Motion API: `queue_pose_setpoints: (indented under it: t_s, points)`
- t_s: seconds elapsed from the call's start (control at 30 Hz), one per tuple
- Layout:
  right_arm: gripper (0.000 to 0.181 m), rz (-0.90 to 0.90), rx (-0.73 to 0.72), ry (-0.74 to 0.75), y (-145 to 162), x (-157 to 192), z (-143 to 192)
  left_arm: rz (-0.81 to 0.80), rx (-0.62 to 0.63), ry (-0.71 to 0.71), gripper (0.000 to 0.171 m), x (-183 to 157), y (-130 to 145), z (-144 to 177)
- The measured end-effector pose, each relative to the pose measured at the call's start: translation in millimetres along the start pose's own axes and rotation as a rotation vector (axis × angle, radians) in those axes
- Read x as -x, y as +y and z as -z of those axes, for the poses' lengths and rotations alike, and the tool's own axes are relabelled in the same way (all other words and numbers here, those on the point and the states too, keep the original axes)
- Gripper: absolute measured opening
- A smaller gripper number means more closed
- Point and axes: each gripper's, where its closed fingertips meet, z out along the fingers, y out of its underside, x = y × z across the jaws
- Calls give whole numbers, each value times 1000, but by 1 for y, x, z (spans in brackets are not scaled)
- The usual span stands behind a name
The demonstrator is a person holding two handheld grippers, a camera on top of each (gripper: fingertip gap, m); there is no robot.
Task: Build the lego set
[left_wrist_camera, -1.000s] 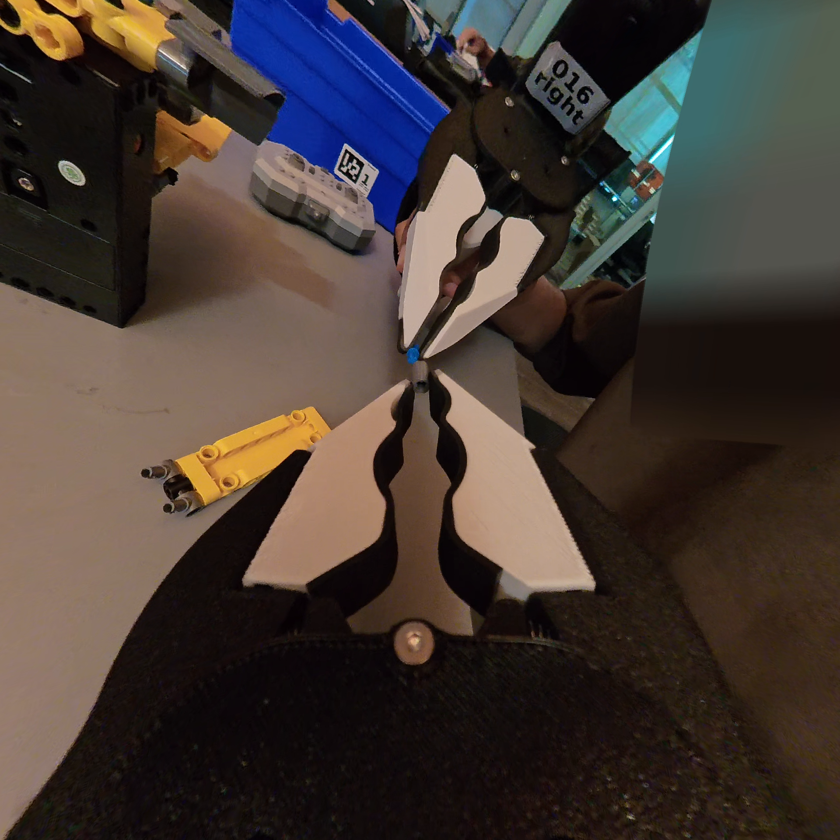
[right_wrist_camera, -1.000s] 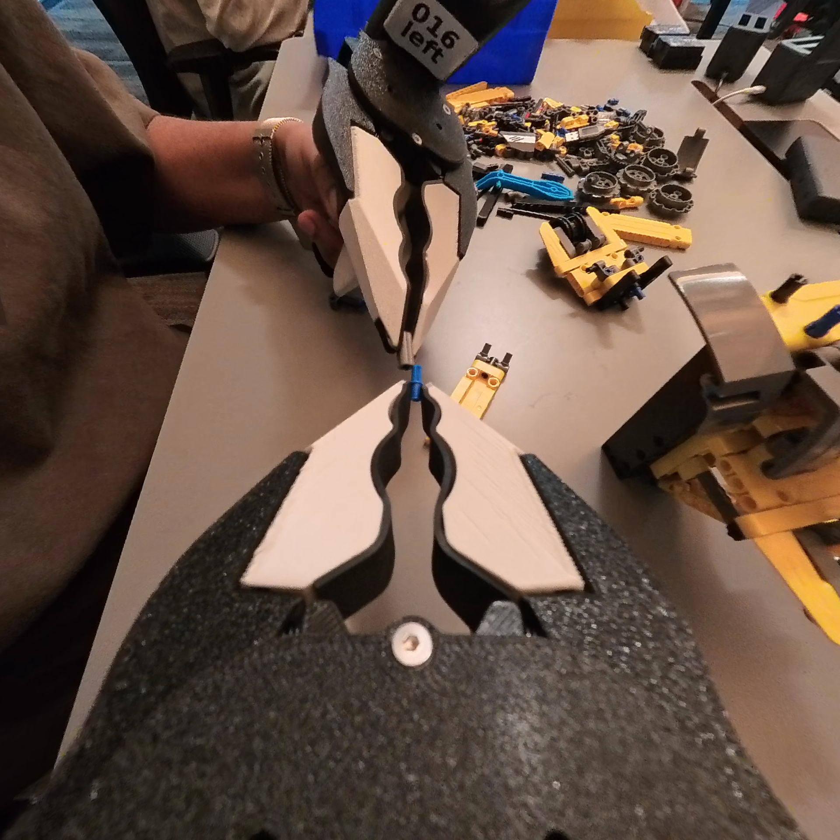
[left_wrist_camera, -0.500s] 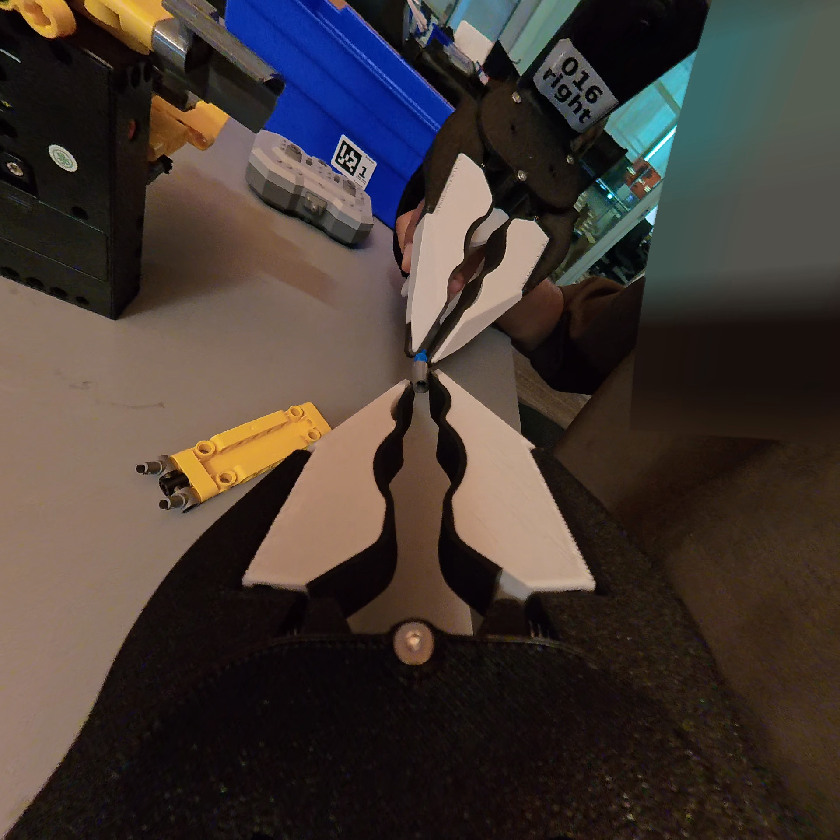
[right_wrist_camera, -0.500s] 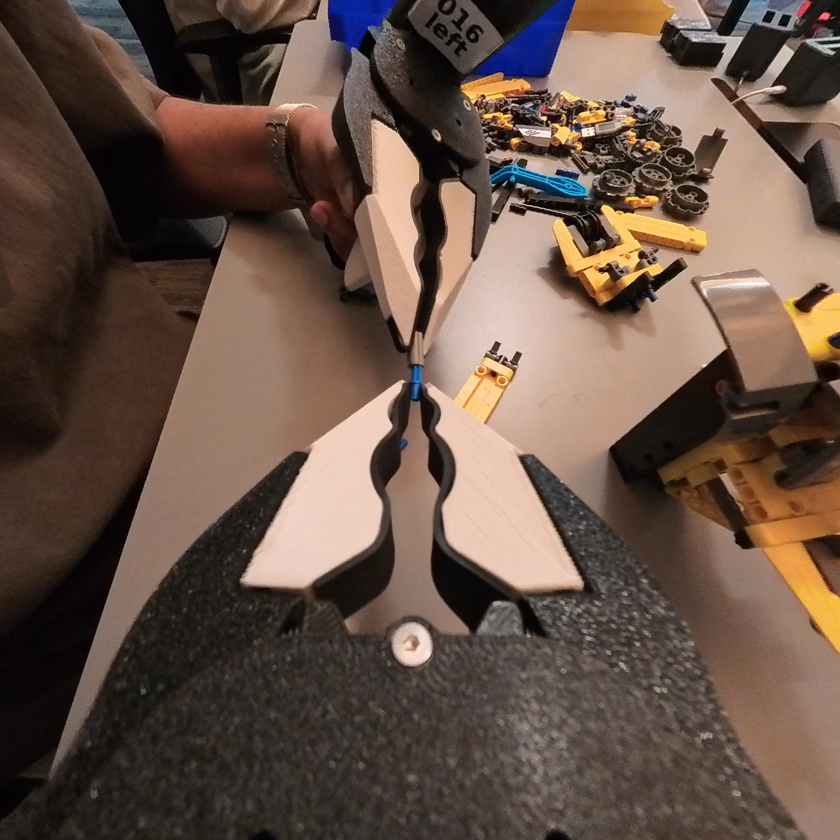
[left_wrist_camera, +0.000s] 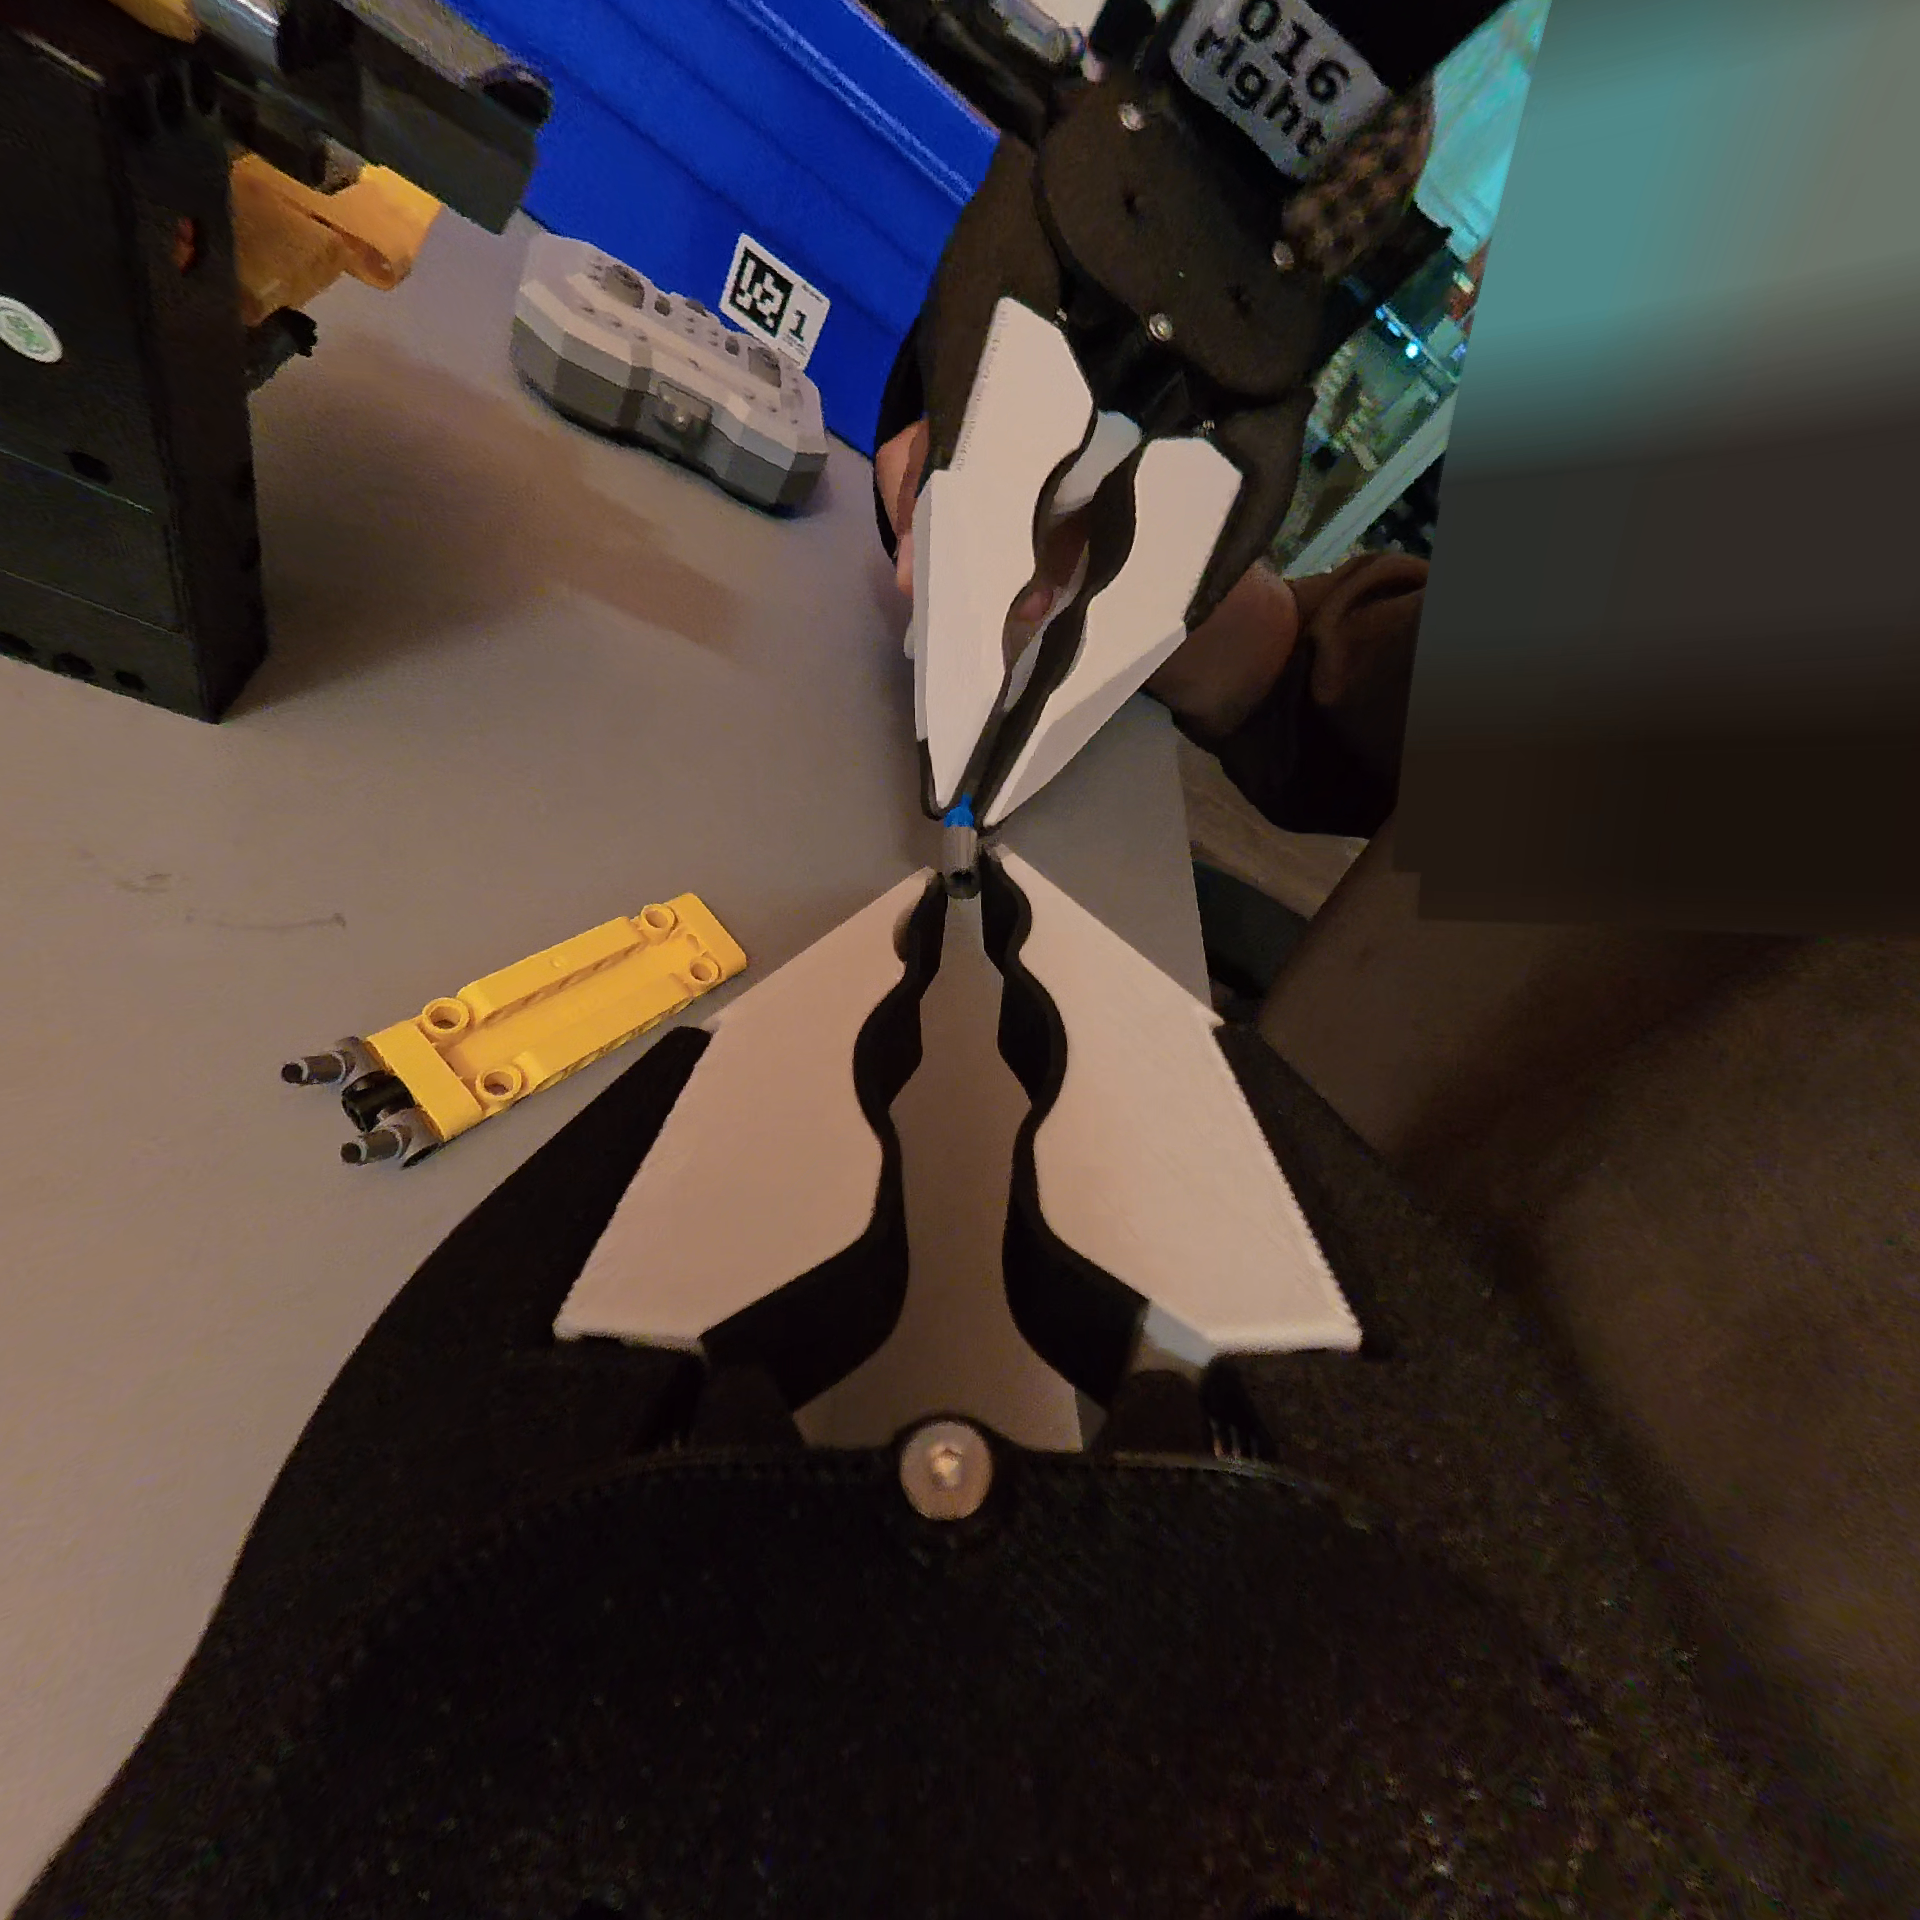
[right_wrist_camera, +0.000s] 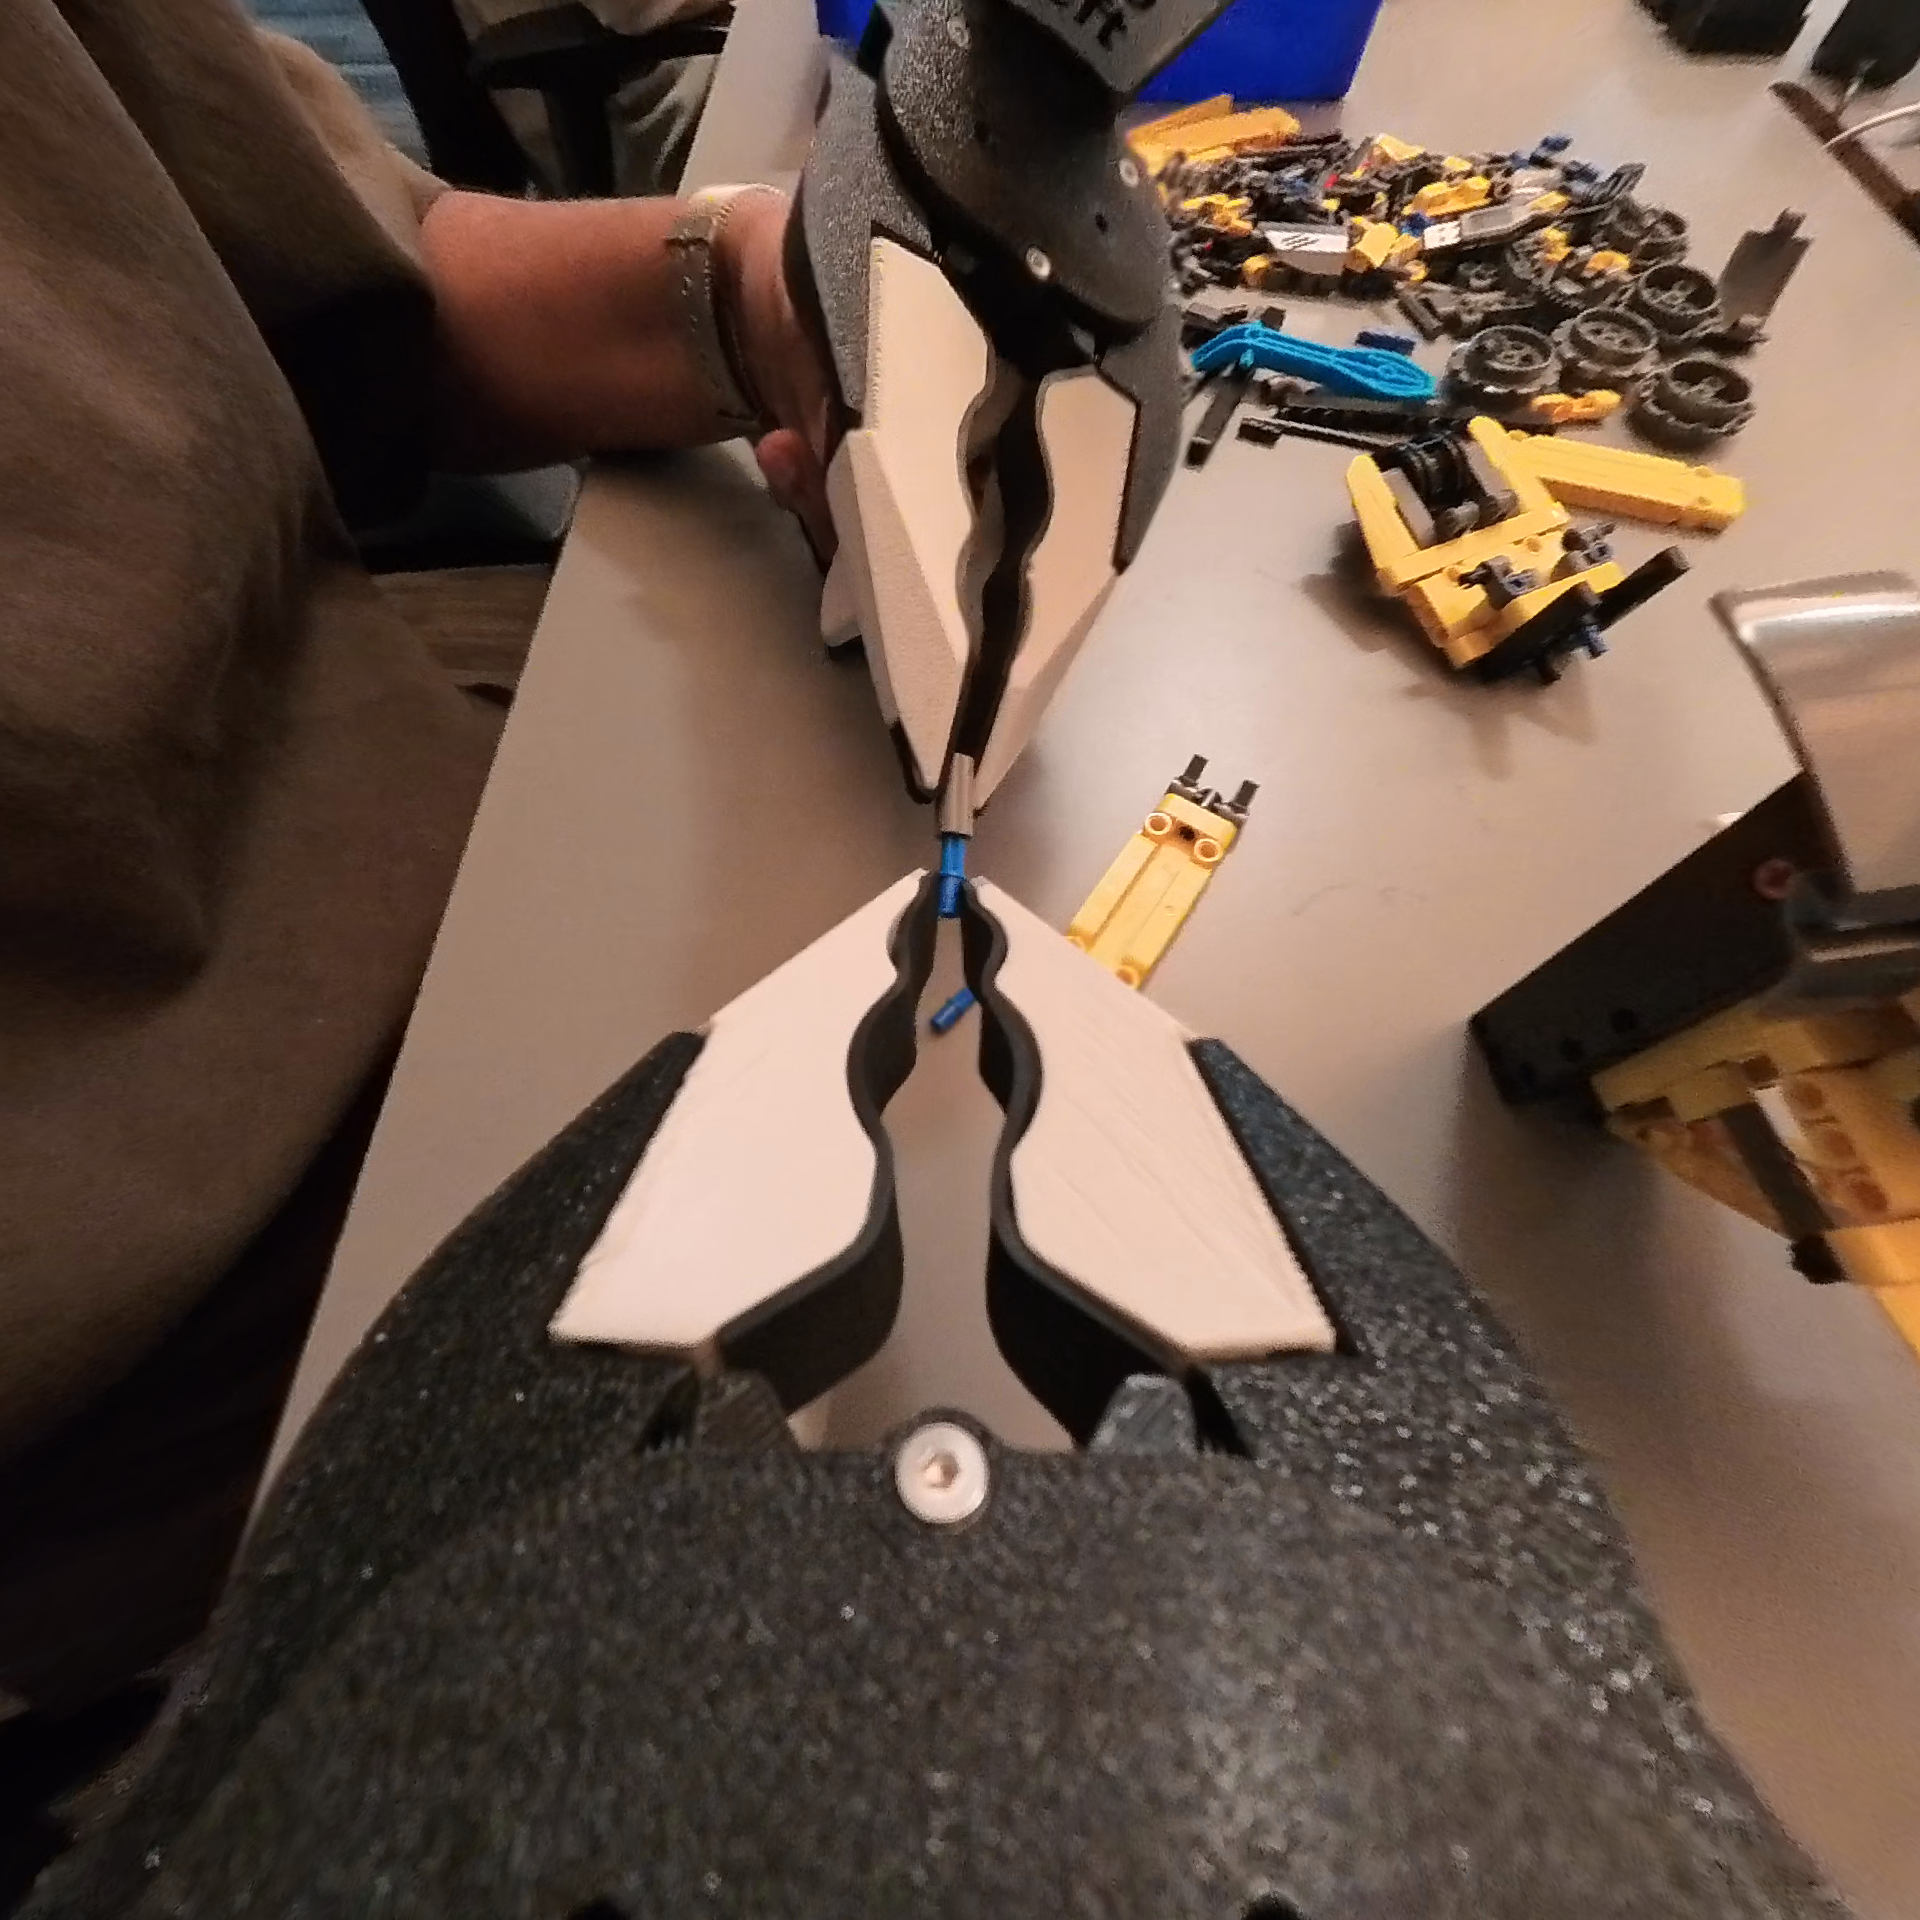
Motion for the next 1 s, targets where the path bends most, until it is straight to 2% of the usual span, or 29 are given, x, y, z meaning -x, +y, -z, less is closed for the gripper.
queue_pose_setpoints:
  t_s: [0.33, 0.6, 0.8, 1.0]
  points:
    - [3, -110, -14, -118, 3, 8, -1, -47, 44, 8, 3, -5, 7, -3]
    - [3, -128, -25, -131, 2, 8, 0, -36, 37, 7, 3, -5, 6, -3]
    - [3, -78, 50, -95, 12, 9, -8, -23, 90, -15, 3, 0, 16, -5]
    - [3, -120, 6, -133, 9, 9, -6, 6, 78, 13, 2, -2, 14, -5]
